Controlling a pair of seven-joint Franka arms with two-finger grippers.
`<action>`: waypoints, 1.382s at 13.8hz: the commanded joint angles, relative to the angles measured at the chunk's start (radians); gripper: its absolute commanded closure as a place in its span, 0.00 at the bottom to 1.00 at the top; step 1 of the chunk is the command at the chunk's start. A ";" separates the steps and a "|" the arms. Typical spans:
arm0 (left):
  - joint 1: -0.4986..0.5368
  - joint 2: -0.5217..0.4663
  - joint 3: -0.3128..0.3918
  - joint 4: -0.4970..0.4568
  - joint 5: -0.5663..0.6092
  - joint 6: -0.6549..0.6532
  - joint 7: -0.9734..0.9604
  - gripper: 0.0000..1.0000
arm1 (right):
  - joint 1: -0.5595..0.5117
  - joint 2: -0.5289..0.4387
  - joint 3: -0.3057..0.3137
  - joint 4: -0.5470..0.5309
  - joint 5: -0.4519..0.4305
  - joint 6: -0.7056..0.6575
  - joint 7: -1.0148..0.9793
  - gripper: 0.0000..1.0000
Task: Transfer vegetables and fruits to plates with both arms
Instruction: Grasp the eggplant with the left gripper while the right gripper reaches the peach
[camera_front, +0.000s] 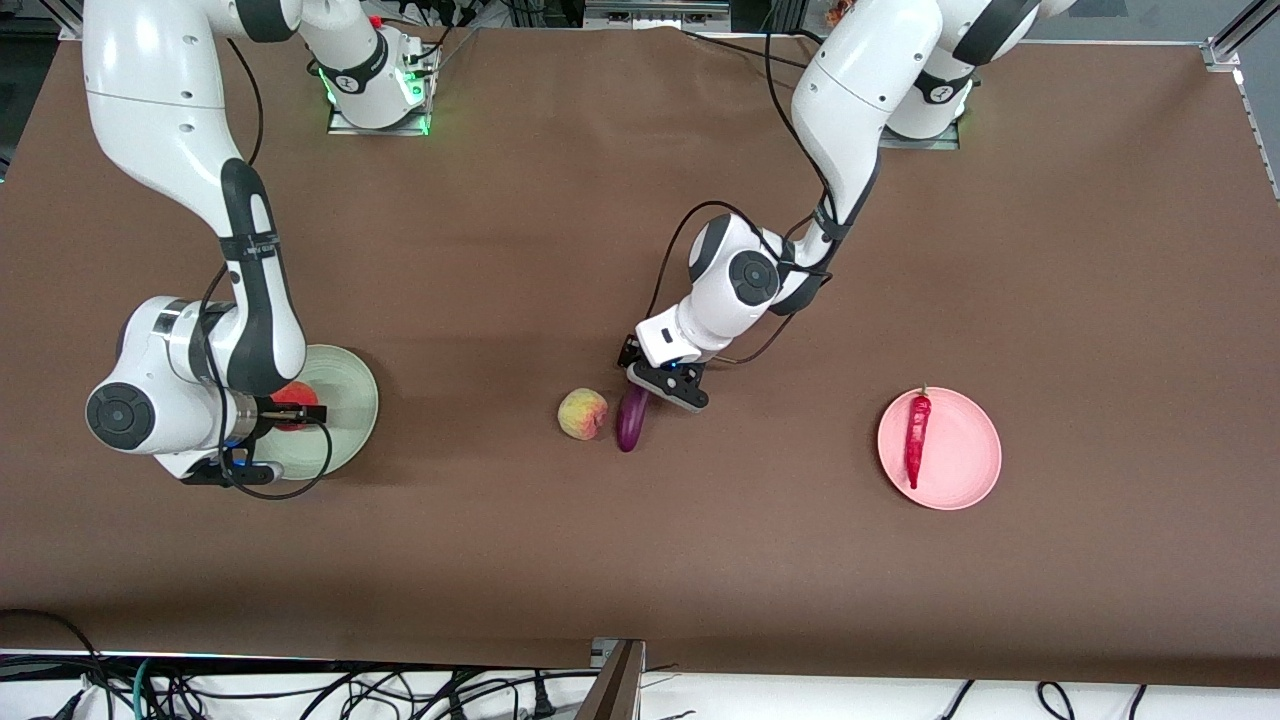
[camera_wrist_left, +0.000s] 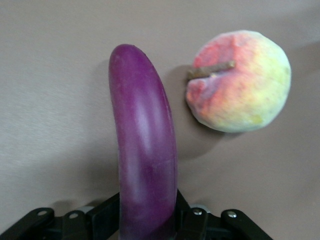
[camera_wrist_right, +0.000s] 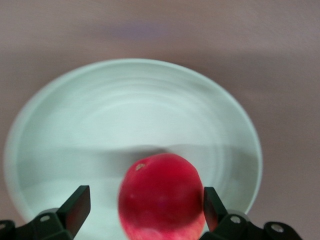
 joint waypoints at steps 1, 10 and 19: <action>0.072 -0.078 0.002 -0.033 -0.005 -0.143 0.057 1.00 | 0.085 -0.046 0.017 0.059 0.015 -0.095 0.104 0.00; 0.386 -0.210 0.053 0.106 0.533 -0.802 0.104 1.00 | 0.412 -0.009 0.017 0.088 0.216 0.176 0.715 0.00; 0.599 -0.213 0.052 0.109 0.639 -0.794 0.263 1.00 | 0.490 0.098 0.070 0.087 0.181 0.448 0.944 0.00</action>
